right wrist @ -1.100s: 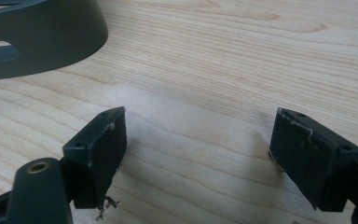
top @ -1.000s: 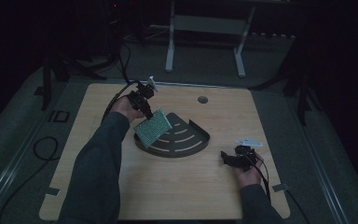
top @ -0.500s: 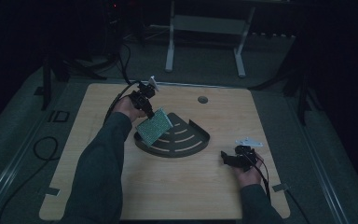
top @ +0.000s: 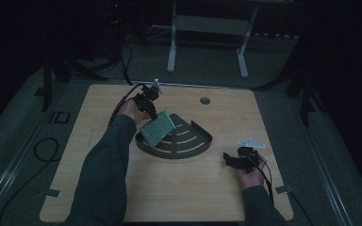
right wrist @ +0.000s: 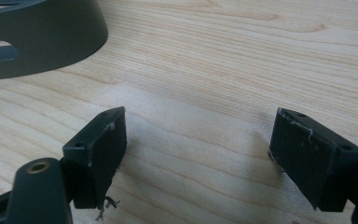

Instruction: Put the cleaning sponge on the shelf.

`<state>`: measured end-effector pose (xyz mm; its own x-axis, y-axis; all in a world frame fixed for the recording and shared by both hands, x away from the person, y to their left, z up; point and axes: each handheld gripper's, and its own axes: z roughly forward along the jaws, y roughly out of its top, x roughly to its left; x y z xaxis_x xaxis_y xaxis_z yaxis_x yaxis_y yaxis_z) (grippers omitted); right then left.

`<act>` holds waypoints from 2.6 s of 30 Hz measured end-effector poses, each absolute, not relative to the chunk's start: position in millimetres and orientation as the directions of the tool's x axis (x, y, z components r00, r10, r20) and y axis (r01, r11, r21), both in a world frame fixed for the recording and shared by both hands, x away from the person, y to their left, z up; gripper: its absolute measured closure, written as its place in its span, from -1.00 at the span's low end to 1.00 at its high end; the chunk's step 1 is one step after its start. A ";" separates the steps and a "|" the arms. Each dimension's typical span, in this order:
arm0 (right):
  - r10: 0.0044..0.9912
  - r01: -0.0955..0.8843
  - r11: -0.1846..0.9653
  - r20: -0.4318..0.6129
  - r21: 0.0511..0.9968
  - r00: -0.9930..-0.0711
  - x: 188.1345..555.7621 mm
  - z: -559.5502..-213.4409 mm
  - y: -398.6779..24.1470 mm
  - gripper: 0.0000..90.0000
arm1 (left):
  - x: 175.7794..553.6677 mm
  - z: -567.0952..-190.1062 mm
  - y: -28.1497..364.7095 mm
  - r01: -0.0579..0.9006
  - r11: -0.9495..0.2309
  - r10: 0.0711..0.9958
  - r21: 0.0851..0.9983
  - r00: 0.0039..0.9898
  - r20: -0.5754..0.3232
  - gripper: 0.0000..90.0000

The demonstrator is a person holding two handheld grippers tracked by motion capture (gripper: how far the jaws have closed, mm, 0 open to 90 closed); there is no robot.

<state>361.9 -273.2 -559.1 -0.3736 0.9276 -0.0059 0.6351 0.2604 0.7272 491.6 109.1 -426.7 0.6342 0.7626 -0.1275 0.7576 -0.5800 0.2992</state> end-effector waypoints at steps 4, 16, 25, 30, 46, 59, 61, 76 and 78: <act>0.928 0.636 0.260 -0.005 0.727 -0.373 361.8 -559.1 -273.2 -0.60 | 493.2 -430.9 108.5 0.761 -0.579 0.763 0.293 0.632 -0.133 1.00; 0.928 0.636 0.260 -0.005 0.727 -0.373 361.8 -559.1 -273.2 -0.60 | 495.0 -439.0 107.0 0.765 -0.581 0.767 0.279 0.629 -0.126 1.00; 0.928 0.636 0.260 -0.005 0.727 -0.373 361.8 -559.1 -273.2 -0.60 | 495.4 -447.4 106.3 0.765 -0.587 0.768 0.265 0.629 -0.116 1.00; 0.928 0.636 0.260 -0.005 0.727 -0.373 361.8 -559.1 -273.2 -0.60 | 495.4 -450.9 105.9 0.763 -0.593 0.769 0.255 0.631 -0.100 1.00; 0.927 0.635 0.261 -0.005 0.727 -0.375 361.9 -559.1 -273.3 -0.60 | 495.0 -459.4 108.2 0.769 -0.599 0.776 0.222 0.626 -0.074 0.99; 0.927 0.635 0.261 -0.005 0.727 -0.375 361.9 -559.1 -273.3 -0.60 | 495.6 -462.9 107.7 0.766 -0.611 0.776 0.198 0.629 -0.040 0.98; 0.927 0.635 0.261 -0.005 0.727 -0.375 361.9 -559.1 -273.3 -0.60 | 495.6 -462.5 107.9 0.767 -0.611 0.777 0.195 0.628 -0.036 0.98; 0.927 0.635 0.261 -0.005 0.727 -0.375 361.9 -559.1 -273.3 -0.60 | 493.5 -457.3 112.5 0.771 -0.600 0.785 0.214 0.619 -0.031 0.71; 0.927 0.635 0.261 -0.005 0.727 -0.376 361.9 -559.1 -273.3 -0.60 | 493.2 -455.3 114.4 0.776 -0.590 0.792 0.222 0.610 -0.027 0.62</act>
<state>361.9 -273.3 -559.1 -0.3756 0.9268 -0.0052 0.6351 0.2614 0.7269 493.2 114.4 -455.3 0.6100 0.7919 -0.0272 0.7762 -0.5902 0.2217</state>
